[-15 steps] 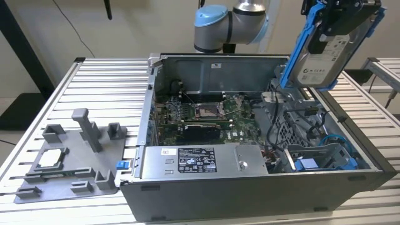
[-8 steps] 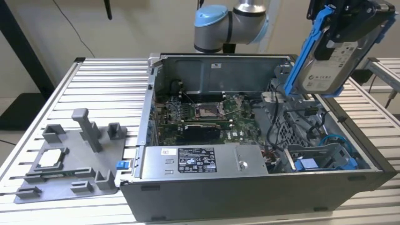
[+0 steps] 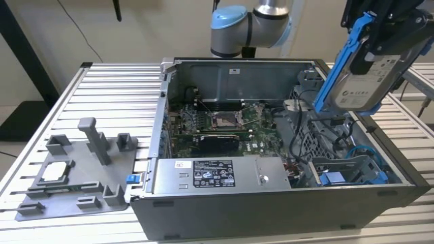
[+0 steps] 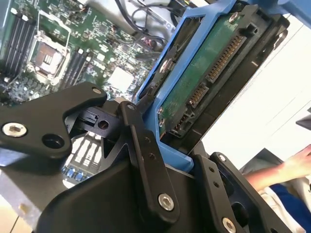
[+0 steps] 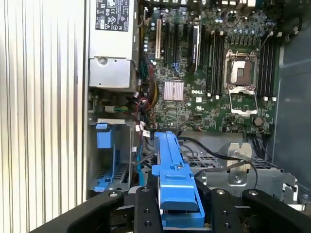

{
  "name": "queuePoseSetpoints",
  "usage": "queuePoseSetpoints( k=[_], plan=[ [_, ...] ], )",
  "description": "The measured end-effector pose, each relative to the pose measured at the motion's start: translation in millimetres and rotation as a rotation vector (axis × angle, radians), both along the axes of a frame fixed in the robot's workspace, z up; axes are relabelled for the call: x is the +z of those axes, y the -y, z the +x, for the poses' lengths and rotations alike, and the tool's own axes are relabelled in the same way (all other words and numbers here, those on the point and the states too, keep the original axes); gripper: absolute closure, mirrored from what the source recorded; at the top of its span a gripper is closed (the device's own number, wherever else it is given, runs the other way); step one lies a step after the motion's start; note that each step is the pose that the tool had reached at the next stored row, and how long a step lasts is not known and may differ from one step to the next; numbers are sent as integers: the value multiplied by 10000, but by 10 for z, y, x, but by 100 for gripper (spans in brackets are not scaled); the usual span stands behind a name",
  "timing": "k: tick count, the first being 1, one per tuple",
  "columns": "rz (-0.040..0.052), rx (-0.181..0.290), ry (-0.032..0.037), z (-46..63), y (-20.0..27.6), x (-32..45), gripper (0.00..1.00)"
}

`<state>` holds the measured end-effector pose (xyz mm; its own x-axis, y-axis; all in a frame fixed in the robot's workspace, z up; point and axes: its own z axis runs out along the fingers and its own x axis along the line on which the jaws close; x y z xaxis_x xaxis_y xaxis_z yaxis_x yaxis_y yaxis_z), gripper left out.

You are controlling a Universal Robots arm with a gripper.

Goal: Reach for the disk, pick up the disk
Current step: 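Pick up the disk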

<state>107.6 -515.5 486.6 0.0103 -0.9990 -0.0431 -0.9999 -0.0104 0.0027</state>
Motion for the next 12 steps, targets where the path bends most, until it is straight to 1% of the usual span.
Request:
queuePoseSetpoints(
  k=[2,10,11,12],
  plan=[
    [3,0,-2,0,66,0,100],
    [6,-11,-4,0,358,-1,100],
    [5,-22,-4,0,384,-2,100],
    [5,-44,-4,0,401,-6,100]
  ],
)
